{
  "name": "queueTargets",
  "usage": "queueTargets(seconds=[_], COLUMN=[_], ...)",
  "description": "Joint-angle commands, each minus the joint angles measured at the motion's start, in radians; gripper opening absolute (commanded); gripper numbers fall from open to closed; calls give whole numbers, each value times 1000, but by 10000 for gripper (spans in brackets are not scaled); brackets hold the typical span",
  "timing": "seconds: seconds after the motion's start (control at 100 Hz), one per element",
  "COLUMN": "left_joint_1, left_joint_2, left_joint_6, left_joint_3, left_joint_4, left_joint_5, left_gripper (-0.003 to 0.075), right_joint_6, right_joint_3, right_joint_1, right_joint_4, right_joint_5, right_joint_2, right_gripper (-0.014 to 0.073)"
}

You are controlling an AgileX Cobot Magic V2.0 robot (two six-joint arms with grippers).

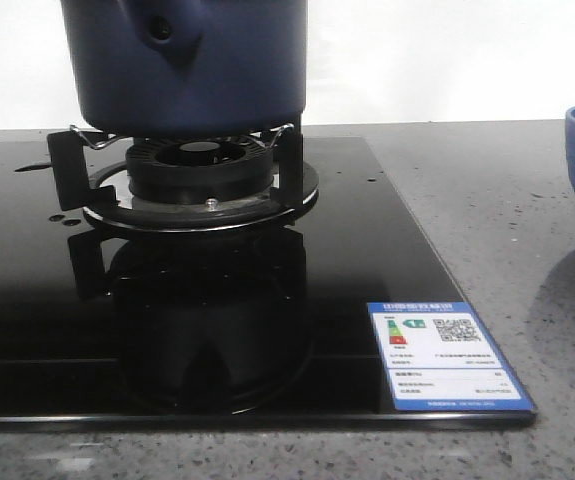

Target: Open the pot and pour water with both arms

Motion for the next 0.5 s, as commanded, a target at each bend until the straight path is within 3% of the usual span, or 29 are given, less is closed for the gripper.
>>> queueTargets(seconds=[0.0,0.26,0.43,0.49], left_joint_1=[-6,-6,-6,-6], left_joint_2=[-20,-20,-20,-27], left_joint_6=[0,0,0,0], left_joint_3=[-36,-36,-36,-36], left_joint_4=[-56,-56,-56,-56], left_joint_5=[30,26,6,-11], left_gripper=[206,235,477,520], right_joint_6=[-13,-13,-13,-13], right_joint_3=[-26,-26,-26,-26], right_joint_1=[-5,-5,-5,-5], right_joint_4=[2,15,25,27], right_joint_5=[-66,-66,-70,-72], right_joint_2=[-5,-5,-5,-5], right_gripper=[-62,-62,-62,-62])
